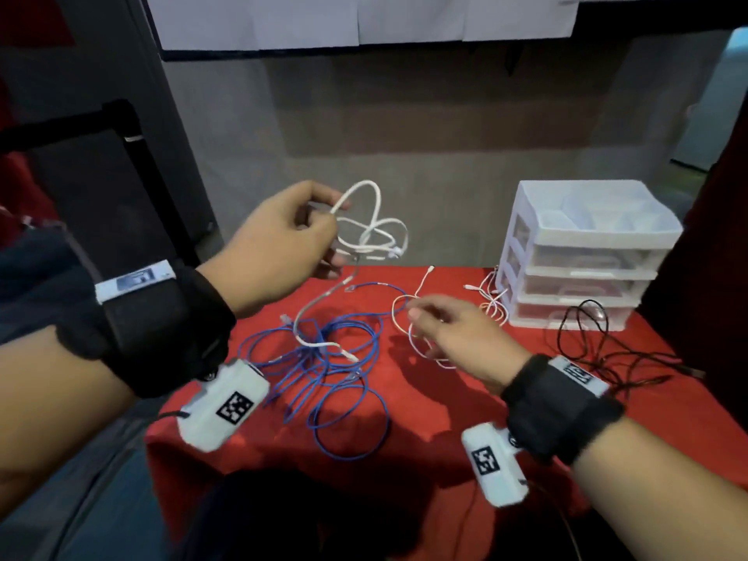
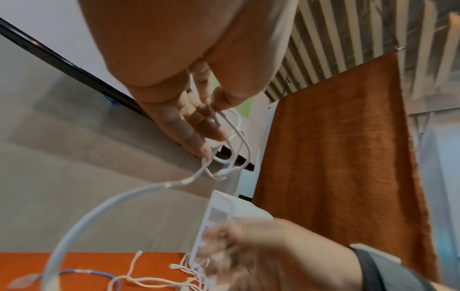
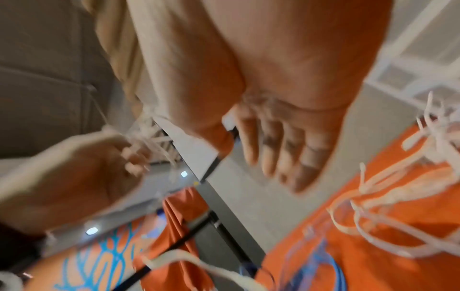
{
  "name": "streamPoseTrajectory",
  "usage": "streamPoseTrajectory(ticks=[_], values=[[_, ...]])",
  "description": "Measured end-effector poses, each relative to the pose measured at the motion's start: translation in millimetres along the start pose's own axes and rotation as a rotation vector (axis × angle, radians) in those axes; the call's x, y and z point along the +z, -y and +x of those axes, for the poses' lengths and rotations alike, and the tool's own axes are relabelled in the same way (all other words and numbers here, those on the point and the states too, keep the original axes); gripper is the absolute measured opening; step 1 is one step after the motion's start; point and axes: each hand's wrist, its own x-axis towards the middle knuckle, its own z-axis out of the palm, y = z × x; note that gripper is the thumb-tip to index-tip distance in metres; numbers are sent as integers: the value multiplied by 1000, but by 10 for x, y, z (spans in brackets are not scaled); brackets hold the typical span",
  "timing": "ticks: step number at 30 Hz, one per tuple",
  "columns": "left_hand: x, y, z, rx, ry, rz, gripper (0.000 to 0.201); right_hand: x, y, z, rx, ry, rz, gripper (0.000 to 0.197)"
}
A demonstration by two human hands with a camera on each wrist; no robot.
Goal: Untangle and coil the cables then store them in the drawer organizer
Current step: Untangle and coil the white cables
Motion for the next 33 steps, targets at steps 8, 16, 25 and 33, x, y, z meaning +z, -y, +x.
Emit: streamPoseTrajectory(ticks=[8, 16, 25, 33], values=[[786, -22, -205, 91, 329, 23, 15, -844, 606, -508, -147, -53, 154, 20], [871, 63, -264, -88, 514, -57, 26, -986, 461, -573, 27, -165, 325, 25], [504, 346, -134, 16, 346, 235, 19, -1265, 502, -521, -1, -153, 364, 27], [-5, 534, -37, -84, 144, 552, 21, -1526, 335, -707, 68, -9, -7, 33]])
